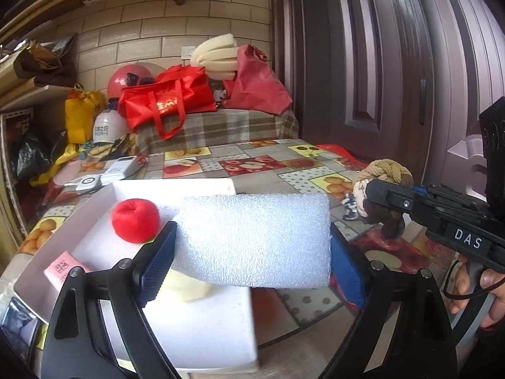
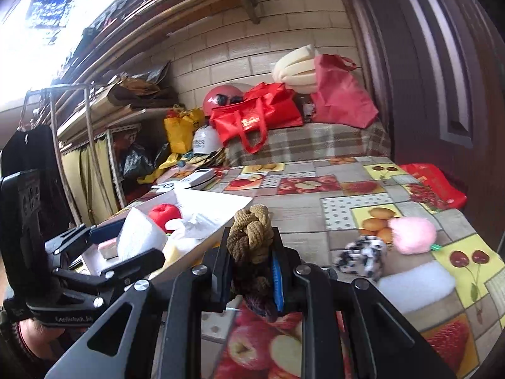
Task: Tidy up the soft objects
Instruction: 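Place the foam block in the tray with left tool while right tool drops the ropes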
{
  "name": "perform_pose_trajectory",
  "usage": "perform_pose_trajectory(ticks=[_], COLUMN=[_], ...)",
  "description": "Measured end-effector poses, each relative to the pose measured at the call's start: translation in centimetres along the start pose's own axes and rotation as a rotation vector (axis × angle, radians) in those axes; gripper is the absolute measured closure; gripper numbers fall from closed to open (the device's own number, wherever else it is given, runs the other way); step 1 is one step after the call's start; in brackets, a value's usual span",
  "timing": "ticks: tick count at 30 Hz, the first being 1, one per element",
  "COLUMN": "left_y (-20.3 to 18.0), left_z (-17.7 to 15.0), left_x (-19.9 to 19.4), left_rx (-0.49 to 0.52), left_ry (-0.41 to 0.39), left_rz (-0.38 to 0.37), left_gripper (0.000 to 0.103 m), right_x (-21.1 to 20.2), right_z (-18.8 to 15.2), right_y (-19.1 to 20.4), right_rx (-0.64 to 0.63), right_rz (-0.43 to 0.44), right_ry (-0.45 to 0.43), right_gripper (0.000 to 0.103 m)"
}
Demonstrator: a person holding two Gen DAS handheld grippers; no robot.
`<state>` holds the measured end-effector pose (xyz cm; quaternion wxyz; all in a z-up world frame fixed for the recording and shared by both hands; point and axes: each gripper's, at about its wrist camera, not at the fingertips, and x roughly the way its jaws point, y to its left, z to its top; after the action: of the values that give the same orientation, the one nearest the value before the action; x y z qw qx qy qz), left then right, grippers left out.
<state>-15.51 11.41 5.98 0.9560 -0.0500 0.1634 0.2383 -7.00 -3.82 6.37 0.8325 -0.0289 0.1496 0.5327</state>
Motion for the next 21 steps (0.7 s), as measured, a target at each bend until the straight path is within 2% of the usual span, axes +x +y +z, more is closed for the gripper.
perform_pose_trajectory(ticks=[9,21], left_y=[6.9,9.3], left_z=[-0.5,-0.7], left_x=[-1.3,-0.8], left_rx=[-0.079,-0.116], left_ry=[-0.02,-0.004], left_rz=[0.13,0.168], left_gripper=[0.013,0.013], right_x=[3.0,5.5], right_z=[-0.4,-0.7], right_y=[6.5,9.2], right_rx=[-0.131,-0.141], right_rz=[0.117,0.167], right_ry=[0.042,0.077], right_gripper=[0.083,0.083])
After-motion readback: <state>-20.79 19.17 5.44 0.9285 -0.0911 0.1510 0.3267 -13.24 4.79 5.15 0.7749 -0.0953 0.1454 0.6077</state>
